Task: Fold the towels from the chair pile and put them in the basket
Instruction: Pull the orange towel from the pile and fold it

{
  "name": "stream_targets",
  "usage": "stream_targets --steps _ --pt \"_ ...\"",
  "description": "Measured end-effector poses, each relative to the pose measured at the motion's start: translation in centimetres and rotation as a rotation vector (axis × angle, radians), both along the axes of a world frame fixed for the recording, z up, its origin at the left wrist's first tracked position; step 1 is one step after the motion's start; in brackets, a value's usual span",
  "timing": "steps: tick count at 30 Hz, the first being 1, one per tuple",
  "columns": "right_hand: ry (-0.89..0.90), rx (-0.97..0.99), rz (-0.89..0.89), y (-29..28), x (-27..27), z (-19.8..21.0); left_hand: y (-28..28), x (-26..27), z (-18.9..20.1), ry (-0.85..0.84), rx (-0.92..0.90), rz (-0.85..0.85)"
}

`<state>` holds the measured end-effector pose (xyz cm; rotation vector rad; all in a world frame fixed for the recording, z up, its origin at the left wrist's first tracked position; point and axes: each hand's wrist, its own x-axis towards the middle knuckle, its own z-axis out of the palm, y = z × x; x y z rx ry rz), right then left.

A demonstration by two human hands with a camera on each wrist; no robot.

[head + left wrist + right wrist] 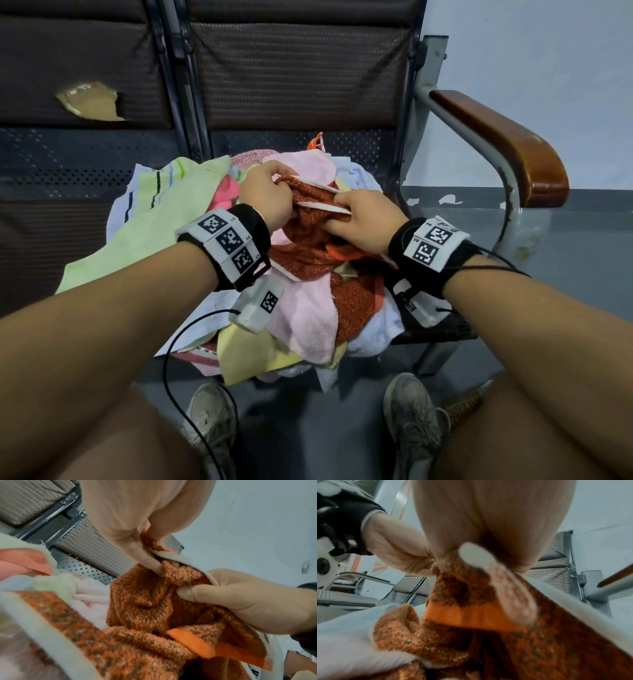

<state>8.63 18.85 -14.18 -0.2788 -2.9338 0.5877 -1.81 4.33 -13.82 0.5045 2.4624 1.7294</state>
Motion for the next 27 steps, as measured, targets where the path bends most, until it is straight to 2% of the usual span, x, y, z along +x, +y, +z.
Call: stream_targets --steps 3,6,9,14,16,19,22,24,26,27 --pt "-0.009 0.078 0.004 0.9 0.3 -0.4 0.1 -0.5 -0.4 -0.039 0.066 0.002" --pt "-0.163 0.179 -0.038 2.1 0.7 -0.8 -0.3 -1.1 -0.2 -0.061 0.108 0.085" --pt "-0.259 0.082 -0.064 2.8 1.2 -1.6 -0.5 -1.7 -0.2 -0.140 0.098 0.092" --pt "-0.048 0.020 -0.087 4.1 1.6 -1.6 -0.2 -1.5 -0.4 -0.277 -0.034 -0.096" --pt "-0.050 -0.018 -0.060 4.9 2.0 -1.5 -0.4 -2.0 -0.2 -0.273 -0.011 -0.059" --pt "-0.143 0.022 -0.011 5.6 2.8 -1.8 -0.7 -3.1 -0.2 -0.283 0.056 0.025" --pt "-0.194 0.046 -0.026 5.7 3.2 -1.6 -1.6 -3.6 0.0 -0.334 0.196 0.133" --pt "-0.155 0.044 -0.069 5.6 3.4 -1.4 -1.9 -3.4 0.2 -0.272 0.169 0.088" --pt "-0.065 0.029 -0.129 5.5 3.5 -1.0 -1.7 -3.4 -0.2 -0.308 0.219 0.086" --pt "-0.026 0.018 -0.154 5.5 3.6 -0.8 -1.6 -3.1 -0.3 -0.294 0.182 0.071"
